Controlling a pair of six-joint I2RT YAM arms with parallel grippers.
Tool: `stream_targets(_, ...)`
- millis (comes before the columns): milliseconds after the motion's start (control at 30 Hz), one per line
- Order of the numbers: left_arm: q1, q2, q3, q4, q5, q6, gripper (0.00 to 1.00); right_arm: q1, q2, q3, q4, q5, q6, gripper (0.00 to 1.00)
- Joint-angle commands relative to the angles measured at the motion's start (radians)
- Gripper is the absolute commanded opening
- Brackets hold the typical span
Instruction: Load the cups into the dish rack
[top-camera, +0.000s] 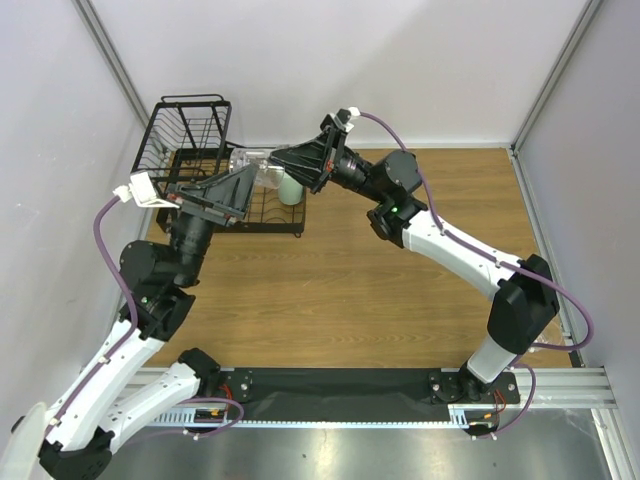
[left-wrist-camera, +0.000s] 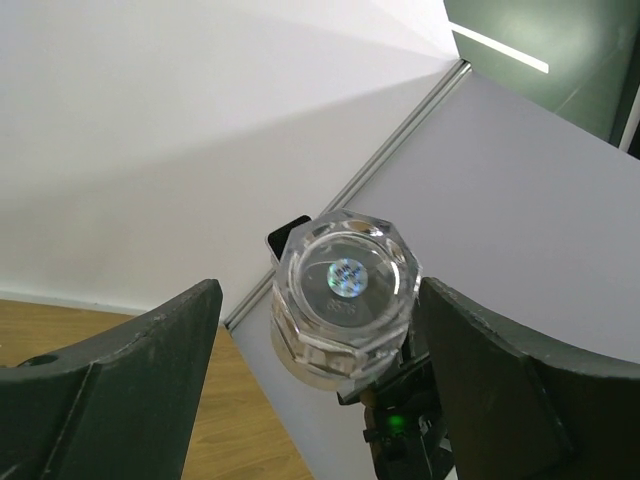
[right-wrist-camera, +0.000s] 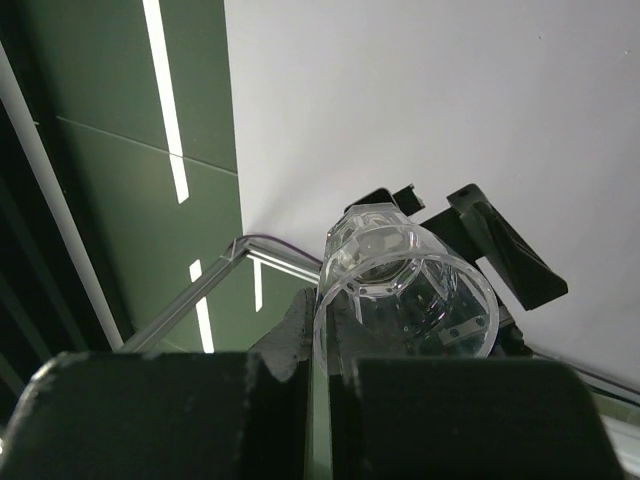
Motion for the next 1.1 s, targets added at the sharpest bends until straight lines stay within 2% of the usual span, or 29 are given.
stream_targets(0,-0.008,0.002,0.017,0.077,-0.026,0.013,0.86,0.015,0.005,0.049,0.088,0.008,0.025,0.00)
stream_targets(67,-0.008,0.002,0.013,0.095,-0.021,0.013,0.81,0.018,0.006,0.052,0.088,0.008,0.028,0.00)
stream_targets(300,-0.008,-0.004,-0.017,0.150,-0.032,-0.019,0.75,0.029,0.012,0.041,0.108,0.010,0.051,0.00)
stream_targets(333,-0.008,0.003,-0.015,0.153,-0.023,-0.018,0.70,0.032,0.017,0.041,0.111,0.011,0.052,0.00)
stream_targets(400,-0.008,0.008,-0.009,0.152,-0.020,-0.019,0.66,0.034,0.020,0.044,0.120,0.013,0.060,0.00)
stream_targets(600,-0.008,0.011,-0.010,0.155,-0.020,-0.030,0.41,0.041,0.028,0.041,0.132,0.010,0.066,0.00)
stream_targets(700,-0.008,0.022,0.000,0.132,0.002,-0.028,0.19,0.041,0.031,0.043,0.129,-0.001,0.062,0.00)
stream_targets(733,-0.006,0.023,0.006,0.112,0.005,-0.022,0.00,0.041,0.031,0.038,0.123,-0.007,0.060,0.10)
stream_targets(833,-0.008,0.029,0.026,0.077,0.008,0.004,0.00,0.037,0.026,0.018,0.106,-0.027,0.045,0.36)
stream_targets(867,-0.008,0.029,0.045,0.060,0.004,0.011,0.00,0.034,0.023,0.014,0.100,-0.036,0.039,0.42)
stream_targets(900,-0.008,0.029,0.055,0.020,-0.013,0.039,0.00,0.025,0.014,0.009,0.085,-0.062,0.027,0.54)
stream_targets(1000,-0.008,0.043,0.121,-0.081,-0.038,0.117,0.00,0.002,-0.030,-0.006,-0.045,-0.108,-0.070,0.73)
stream_targets(1033,-0.008,0.046,0.140,-0.109,-0.049,0.139,0.00,-0.018,-0.049,-0.019,-0.143,-0.142,-0.146,0.90)
stream_targets(1067,-0.006,0.051,0.181,-0.139,-0.061,0.159,0.00,-0.031,-0.064,-0.028,-0.194,-0.159,-0.186,0.93)
